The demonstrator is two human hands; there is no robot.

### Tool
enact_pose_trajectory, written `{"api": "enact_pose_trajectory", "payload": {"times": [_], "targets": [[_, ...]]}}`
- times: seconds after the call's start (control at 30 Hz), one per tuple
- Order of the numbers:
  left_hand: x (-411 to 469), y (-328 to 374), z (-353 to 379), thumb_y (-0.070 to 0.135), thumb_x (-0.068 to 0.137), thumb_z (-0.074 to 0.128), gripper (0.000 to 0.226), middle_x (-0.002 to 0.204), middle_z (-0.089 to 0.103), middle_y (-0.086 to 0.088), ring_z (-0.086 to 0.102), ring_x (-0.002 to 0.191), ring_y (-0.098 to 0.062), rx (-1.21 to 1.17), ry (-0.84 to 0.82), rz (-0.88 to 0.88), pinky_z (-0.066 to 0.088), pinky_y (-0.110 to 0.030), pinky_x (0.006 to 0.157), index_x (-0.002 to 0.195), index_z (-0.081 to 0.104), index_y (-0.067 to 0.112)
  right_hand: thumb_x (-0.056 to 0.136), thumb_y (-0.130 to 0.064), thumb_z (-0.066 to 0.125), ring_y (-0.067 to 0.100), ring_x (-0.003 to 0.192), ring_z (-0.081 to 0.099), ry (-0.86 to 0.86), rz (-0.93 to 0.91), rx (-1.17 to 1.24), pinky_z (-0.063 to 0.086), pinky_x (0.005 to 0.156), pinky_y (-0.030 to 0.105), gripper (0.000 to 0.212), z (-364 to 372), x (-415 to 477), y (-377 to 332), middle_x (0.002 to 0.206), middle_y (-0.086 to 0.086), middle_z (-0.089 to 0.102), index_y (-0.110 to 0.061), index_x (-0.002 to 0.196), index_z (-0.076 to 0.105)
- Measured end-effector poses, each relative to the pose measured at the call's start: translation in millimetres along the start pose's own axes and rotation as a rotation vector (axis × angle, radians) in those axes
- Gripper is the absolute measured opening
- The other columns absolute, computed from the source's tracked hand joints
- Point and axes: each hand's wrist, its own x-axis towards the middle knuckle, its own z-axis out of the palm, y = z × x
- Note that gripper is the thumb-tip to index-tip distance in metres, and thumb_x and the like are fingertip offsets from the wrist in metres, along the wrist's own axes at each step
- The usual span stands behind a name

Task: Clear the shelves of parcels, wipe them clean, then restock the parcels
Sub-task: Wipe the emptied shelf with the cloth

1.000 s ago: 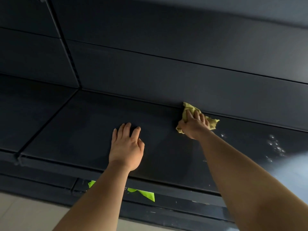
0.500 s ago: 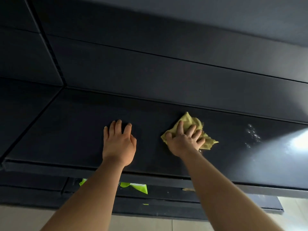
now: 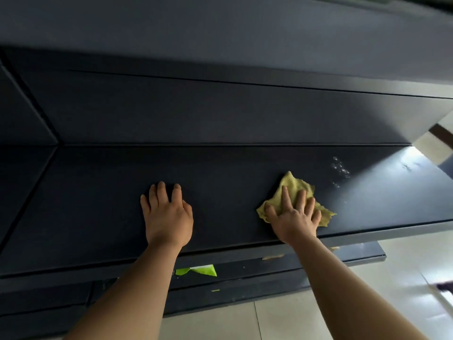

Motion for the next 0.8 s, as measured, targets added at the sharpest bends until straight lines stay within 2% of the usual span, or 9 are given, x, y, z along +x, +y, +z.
{"api": "enact_pose_trajectory", "payload": {"times": [0.17, 0.3, 0.43, 0.6, 0.8], "targets": [[1, 3, 0, 0.032, 0.097, 0.028, 0.051, 0.154, 0.021, -0.016, 0.012, 0.143, -0.036, 0.011, -0.011, 0.008, 0.006, -0.055, 0.117, 0.147, 0.03, 0.02, 0.09, -0.068, 0.019, 0.038, 0.145, -0.019, 0.011, -0.085, -0.02, -0.008, 0.115, 0.058, 0.074, 12, -21, -20, 0.161, 0.01, -0.016, -0.039, 0.152, -0.011], [1, 0, 2, 0.035, 0.098, 0.029, 0.051, 0.154, 0.019, -0.013, 0.01, 0.142, -0.038, 0.036, -0.031, 0.038, 0.006, -0.058, 0.116, 0.148, 0.026, 0.028, 0.09, -0.067, 0.02, 0.04, 0.145, -0.02, 0.009, -0.221, -0.057, -0.009, 0.114, 0.06, 0.074, 23, -40, -45, 0.161, 0.011, -0.016, -0.039, 0.152, -0.01], [2, 1, 2, 0.034, 0.099, 0.028, 0.049, 0.154, 0.019, -0.013, 0.01, 0.142, -0.039, 0.066, -0.046, 0.035, 0.007, -0.06, 0.114, 0.148, 0.025, 0.029, 0.088, -0.07, 0.016, 0.039, 0.145, -0.02, 0.024, -0.41, -0.09, -0.012, 0.114, 0.059, 0.074, 29, -61, -50, 0.161, 0.011, -0.015, -0.041, 0.151, -0.011], [-2, 8, -4, 0.032, 0.1, 0.032, 0.05, 0.153, 0.022, -0.015, 0.014, 0.142, -0.036, 0.14, -0.075, 0.054, 0.011, -0.061, 0.114, 0.149, 0.025, 0.023, 0.086, -0.077, 0.016, 0.025, 0.148, -0.017, 0.032, -0.62, -0.122, -0.01, 0.119, 0.049, 0.073, 22, -67, -10, 0.163, 0.0, -0.01, -0.048, 0.149, -0.007], [-3, 21, -14, 0.014, 0.096, 0.04, 0.049, 0.146, 0.035, -0.015, 0.026, 0.139, -0.033, 0.238, -0.047, 0.138, 0.016, -0.051, 0.116, 0.144, 0.033, 0.012, 0.083, -0.079, 0.019, 0.018, 0.147, -0.019, 0.008, -0.611, -0.136, -0.014, 0.117, 0.039, 0.074, 6, -40, 58, 0.162, -0.006, -0.014, -0.054, 0.143, -0.017]]}}
